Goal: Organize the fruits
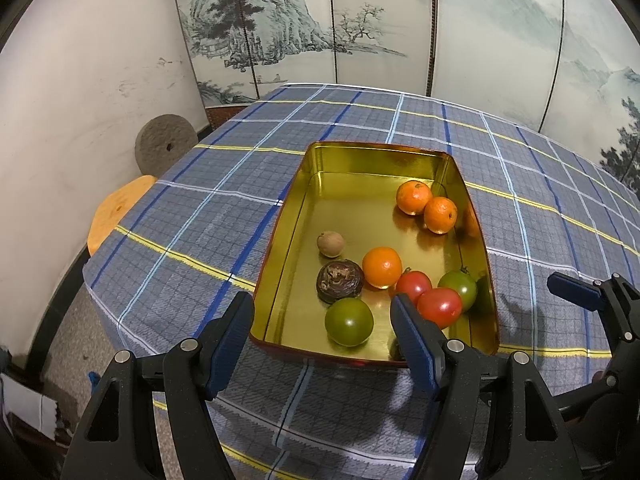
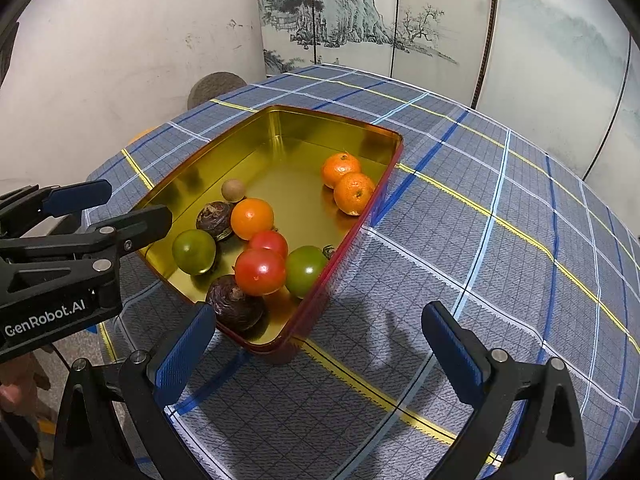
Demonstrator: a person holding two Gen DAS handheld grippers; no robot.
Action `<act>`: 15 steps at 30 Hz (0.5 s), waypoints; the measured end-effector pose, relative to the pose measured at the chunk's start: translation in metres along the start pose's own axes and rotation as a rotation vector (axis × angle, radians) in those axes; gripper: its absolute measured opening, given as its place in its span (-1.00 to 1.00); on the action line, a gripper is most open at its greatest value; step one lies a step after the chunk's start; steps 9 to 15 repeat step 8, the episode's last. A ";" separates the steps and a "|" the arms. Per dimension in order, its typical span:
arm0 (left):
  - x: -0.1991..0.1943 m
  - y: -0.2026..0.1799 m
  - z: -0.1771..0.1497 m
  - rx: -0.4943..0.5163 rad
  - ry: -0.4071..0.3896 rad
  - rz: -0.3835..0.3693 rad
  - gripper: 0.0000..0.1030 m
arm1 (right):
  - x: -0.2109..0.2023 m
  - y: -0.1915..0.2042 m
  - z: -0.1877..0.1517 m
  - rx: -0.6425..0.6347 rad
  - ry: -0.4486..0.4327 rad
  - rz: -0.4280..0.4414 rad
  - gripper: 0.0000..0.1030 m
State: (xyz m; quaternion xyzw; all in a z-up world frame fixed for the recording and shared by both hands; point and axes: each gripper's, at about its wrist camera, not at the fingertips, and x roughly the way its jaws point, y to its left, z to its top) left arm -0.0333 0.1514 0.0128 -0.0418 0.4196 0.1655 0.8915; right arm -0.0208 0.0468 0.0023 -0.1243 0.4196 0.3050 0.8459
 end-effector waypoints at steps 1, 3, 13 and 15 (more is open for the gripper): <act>0.000 0.000 0.000 0.001 0.000 -0.001 0.38 | 0.000 0.000 -0.001 -0.001 0.000 -0.001 0.98; 0.000 0.000 0.000 0.001 0.000 -0.002 0.38 | 0.001 0.000 0.000 0.000 0.001 -0.002 0.98; 0.000 0.000 0.001 0.001 0.001 -0.004 0.38 | 0.001 0.000 -0.001 0.001 0.003 -0.002 0.98; 0.000 0.000 0.001 0.001 0.001 -0.004 0.38 | 0.001 0.000 -0.001 0.001 0.003 -0.002 0.98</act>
